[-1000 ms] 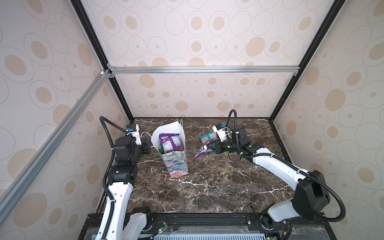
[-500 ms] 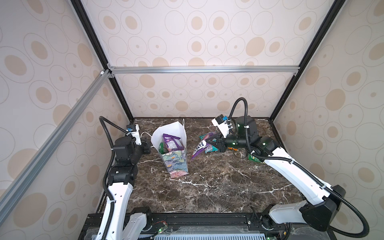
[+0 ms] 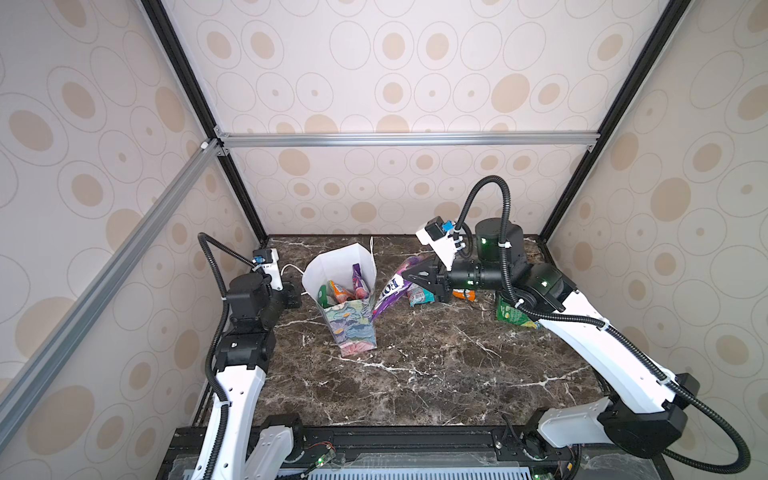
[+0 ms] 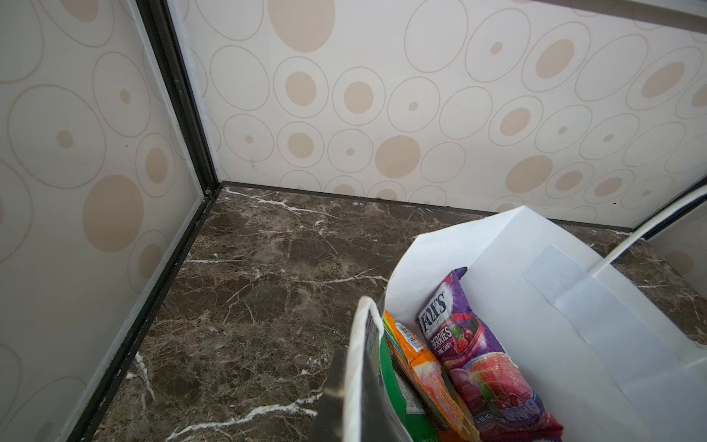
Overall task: Place the snacks into the paper bag
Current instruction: 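Carry the Berries packet with the right gripper over the white bag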
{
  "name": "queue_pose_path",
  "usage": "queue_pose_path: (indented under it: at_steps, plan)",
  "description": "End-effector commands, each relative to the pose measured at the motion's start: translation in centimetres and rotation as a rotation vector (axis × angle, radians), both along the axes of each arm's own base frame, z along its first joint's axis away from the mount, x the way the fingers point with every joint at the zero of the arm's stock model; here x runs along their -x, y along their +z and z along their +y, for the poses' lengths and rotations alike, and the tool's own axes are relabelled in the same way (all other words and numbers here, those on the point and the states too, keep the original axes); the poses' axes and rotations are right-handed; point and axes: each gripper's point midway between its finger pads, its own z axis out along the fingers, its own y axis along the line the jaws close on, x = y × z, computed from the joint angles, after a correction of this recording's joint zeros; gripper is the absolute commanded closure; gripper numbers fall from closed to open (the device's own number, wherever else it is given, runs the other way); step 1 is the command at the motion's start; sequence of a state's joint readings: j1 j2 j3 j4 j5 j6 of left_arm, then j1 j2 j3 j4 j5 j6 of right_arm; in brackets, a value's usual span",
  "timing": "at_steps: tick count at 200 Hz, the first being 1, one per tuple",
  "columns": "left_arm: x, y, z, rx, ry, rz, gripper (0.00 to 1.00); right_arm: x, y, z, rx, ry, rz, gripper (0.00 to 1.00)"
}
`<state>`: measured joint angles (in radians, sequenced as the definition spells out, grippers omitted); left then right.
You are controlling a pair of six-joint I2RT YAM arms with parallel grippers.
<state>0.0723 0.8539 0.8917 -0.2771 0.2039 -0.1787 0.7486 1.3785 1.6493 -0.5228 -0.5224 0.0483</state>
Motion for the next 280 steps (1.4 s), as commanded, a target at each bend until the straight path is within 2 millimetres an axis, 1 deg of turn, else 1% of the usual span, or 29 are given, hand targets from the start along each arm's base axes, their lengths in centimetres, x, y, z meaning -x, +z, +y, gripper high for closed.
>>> queue_pose_path:
  at_steps: [1,30,53,83,102,113,122,124,132,136,140,163,171,186,248,280]
  plan:
    - [0.1,1.1,0.0,-0.009,-0.008,-0.038,1.00,1.0,2.3,0.9,-0.028,0.057,-0.075,1.00]
    - [0.1,1.1,-0.1,-0.005,-0.015,-0.040,1.00,2.2,4.4,2.3,-0.058,0.124,-0.102,1.00]
    - [0.1,1.1,-0.1,-0.005,-0.016,-0.038,1.00,3.4,5.9,3.8,-0.073,0.190,-0.131,1.00]
    - [0.1,1.1,-0.1,-0.004,-0.016,-0.037,1.00,4.3,7.0,5.8,-0.079,0.259,-0.154,1.00]
    - [0.1,1.0,-0.1,-0.005,-0.015,-0.035,1.00,4.4,7.2,7.1,-0.082,0.298,-0.145,1.00]
    - [0.1,1.0,-0.1,-0.004,-0.016,-0.035,1.00,4.4,7.0,7.8,-0.074,0.320,-0.140,1.00]
    - [0.1,1.0,-0.2,-0.005,-0.017,-0.035,1.00,4.0,6.5,8.5,-0.058,0.323,-0.133,1.00]
    - [0.1,1.0,-0.1,-0.004,-0.016,-0.034,1.00,4.1,6.7,8.5,-0.060,0.325,-0.138,1.00]
    - [0.2,1.0,-0.1,-0.005,-0.015,-0.034,1.00,3.8,6.5,9.0,-0.053,0.329,-0.135,1.00]
    - [0.2,1.0,-0.1,-0.005,-0.016,-0.035,1.00,3.5,5.9,9.4,-0.041,0.329,-0.124,1.00]
    - [0.2,1.0,-0.2,-0.004,-0.016,-0.035,1.00,3.5,6.7,9.4,-0.055,0.331,-0.138,1.00]
    - [0.2,1.1,-0.2,-0.005,-0.015,-0.038,1.00,2.4,5.6,10.9,-0.033,0.333,-0.119,1.00]
    - [0.2,1.1,-0.1,-0.005,-0.015,-0.037,1.00,1.9,4.8,11.5,-0.015,0.335,-0.110,1.00]
    - [0.2,1.0,-0.2,-0.004,-0.017,-0.036,1.00,1.3,4.0,12.1,0.014,0.332,-0.101,1.00]
    - [0.2,1.0,-0.1,-0.004,-0.016,-0.037,1.00,-0.9,2.0,13.5,0.056,0.288,-0.127,1.00]
    - [0.2,1.1,-0.1,-0.005,-0.014,-0.039,1.00,-2.9,0.3,13.9,0.110,0.224,-0.157,1.00]
